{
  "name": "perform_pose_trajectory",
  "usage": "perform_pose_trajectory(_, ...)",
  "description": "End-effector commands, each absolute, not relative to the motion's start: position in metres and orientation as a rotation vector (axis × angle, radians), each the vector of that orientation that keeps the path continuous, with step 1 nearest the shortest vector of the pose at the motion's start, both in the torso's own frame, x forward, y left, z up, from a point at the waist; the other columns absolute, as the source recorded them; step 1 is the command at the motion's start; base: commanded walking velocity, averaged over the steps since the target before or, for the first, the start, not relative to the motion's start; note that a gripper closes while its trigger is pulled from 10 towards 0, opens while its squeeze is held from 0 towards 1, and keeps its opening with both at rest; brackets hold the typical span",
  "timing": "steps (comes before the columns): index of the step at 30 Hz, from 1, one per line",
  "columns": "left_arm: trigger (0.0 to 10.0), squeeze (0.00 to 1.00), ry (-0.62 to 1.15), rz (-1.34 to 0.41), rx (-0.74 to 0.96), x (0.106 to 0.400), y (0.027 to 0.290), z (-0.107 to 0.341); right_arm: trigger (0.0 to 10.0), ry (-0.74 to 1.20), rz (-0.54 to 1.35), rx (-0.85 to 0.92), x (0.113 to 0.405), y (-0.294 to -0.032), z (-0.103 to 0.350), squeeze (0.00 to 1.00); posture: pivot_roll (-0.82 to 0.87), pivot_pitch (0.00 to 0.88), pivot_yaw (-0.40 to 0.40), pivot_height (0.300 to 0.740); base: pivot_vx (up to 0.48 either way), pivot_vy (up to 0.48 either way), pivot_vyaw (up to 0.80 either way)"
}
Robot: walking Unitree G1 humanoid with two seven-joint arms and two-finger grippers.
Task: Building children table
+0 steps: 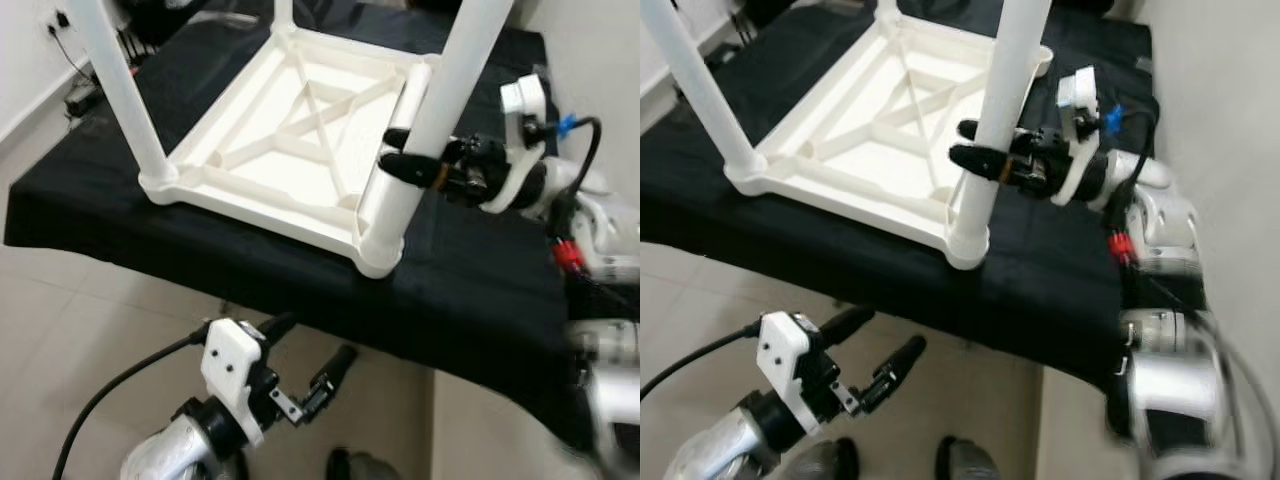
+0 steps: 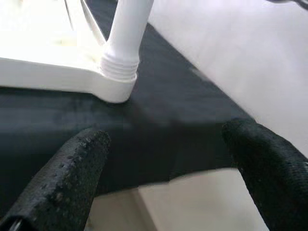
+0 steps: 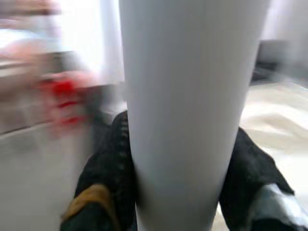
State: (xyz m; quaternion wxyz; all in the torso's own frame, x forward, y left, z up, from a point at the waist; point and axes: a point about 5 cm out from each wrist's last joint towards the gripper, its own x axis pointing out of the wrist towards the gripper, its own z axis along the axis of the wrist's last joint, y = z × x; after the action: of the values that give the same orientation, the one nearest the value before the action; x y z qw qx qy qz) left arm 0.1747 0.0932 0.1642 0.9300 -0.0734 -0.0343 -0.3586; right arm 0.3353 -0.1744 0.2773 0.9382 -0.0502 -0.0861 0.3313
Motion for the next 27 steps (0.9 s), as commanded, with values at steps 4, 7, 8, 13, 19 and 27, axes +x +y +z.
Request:
perform_pose_trajectory(4, 10.0, 0.0, -0.055, -0.716, -0.136, 0.188, 0.089, 0.147, 0.0, 0.102, 0.089, -0.054, 0.311, -0.155, 0.2, 0.0, 0.03, 0.091, -0.167, 0.74, 0.0, 0.0, 0.0)
perform_pose_trajectory(7, 10.0, 0.0, -0.059, -0.711, -0.132, 0.193, 0.088, 0.145, 0.0, 0.128, 0.194, 0.006, 0.315, -0.127, 0.19, 0.0, 0.03, 0.07, -0.169, 0.74, 0.0, 0.0, 0.0)
perform_pose_trajectory(8, 10.0, 0.0, -0.063, -0.701, -0.131, 0.197, 0.088, 0.143, 0.0, 0.124, 0.262, 0.053, 0.323, -0.107, 0.19, 0.0, 0.03, 0.055, -0.17, 0.74, 0.0, 0.0, 0.0)
perform_pose_trajectory(13, 10.0, 0.0, -0.068, -0.689, -0.132, 0.199, 0.089, 0.143, 10.0, 0.102, 0.309, 0.071, 0.335, -0.097, 0.2, 0.0, 0.02, 0.061, -0.166, 0.74, 0.0, 0.0, 0.0)
perform_pose_trajectory(19, 10.0, 0.0, -0.07, -0.698, -0.146, 0.191, 0.088, 0.148, 10.0, 0.086, 0.439, 0.091, 0.332, -0.103, 0.213, 1.0, 0.01, 0.124, -0.145, 0.74, 0.0, 0.0, 0.0)
perform_pose_trajectory(27, 10.0, 0.0, -0.069, -0.715, -0.163, 0.171, 0.087, 0.156, 10.0, -0.098, 0.826, 0.062, 0.332, -0.128, 0.247, 1.0, 0.03, 0.206, -0.127, 0.74, 0.0, 0.0, 0.0)
